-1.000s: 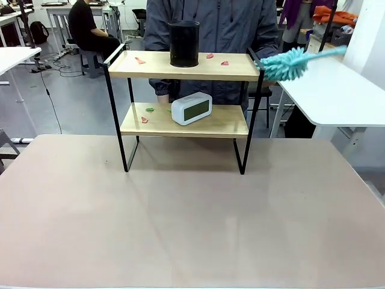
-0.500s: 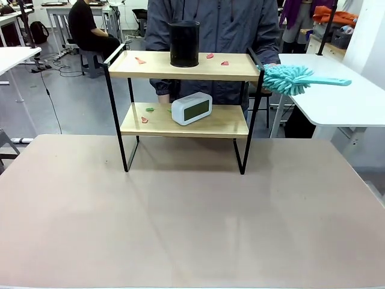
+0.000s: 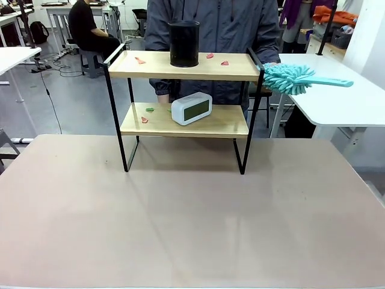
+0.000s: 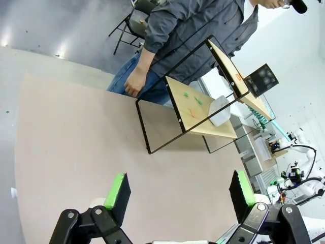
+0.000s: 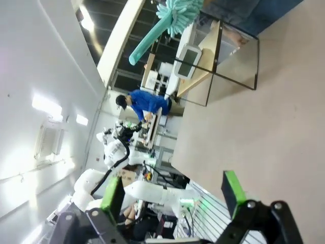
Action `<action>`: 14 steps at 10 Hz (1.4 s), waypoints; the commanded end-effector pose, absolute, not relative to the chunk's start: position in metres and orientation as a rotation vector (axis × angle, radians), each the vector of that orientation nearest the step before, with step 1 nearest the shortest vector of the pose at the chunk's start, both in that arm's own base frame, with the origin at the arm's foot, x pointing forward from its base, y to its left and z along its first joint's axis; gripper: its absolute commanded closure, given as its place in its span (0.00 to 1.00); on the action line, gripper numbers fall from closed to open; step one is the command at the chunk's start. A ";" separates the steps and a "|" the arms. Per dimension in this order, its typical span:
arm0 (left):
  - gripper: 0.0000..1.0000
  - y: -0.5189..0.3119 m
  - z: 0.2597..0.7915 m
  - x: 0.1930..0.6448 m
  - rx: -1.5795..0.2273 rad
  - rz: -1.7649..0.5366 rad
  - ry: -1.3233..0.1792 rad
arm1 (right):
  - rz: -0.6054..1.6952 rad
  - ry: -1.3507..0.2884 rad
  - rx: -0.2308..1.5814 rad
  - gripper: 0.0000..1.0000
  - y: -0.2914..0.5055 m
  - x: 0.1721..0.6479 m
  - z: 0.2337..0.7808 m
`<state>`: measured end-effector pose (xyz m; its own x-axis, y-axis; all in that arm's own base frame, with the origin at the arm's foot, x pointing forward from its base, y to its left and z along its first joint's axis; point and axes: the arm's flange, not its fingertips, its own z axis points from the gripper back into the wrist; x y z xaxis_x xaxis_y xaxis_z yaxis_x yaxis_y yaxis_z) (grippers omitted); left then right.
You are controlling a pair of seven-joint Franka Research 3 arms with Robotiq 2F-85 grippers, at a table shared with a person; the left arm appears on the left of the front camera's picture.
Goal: Clean the shelf.
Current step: Pick up the Duster from the human.
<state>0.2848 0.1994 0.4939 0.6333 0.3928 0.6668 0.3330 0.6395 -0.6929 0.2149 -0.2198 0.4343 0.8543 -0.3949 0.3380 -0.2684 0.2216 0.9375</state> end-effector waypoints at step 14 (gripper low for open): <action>0.00 0.199 0.493 0.287 -0.915 0.020 -0.951 | -0.180 -0.006 1.471 0.00 -0.108 0.490 0.519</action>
<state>0.2857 0.2003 0.4942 0.6346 0.3901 0.6672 0.3323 0.6417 -0.6912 0.4653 -0.1019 0.5028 0.9908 -0.1225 -0.0574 0.0669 0.0742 0.9950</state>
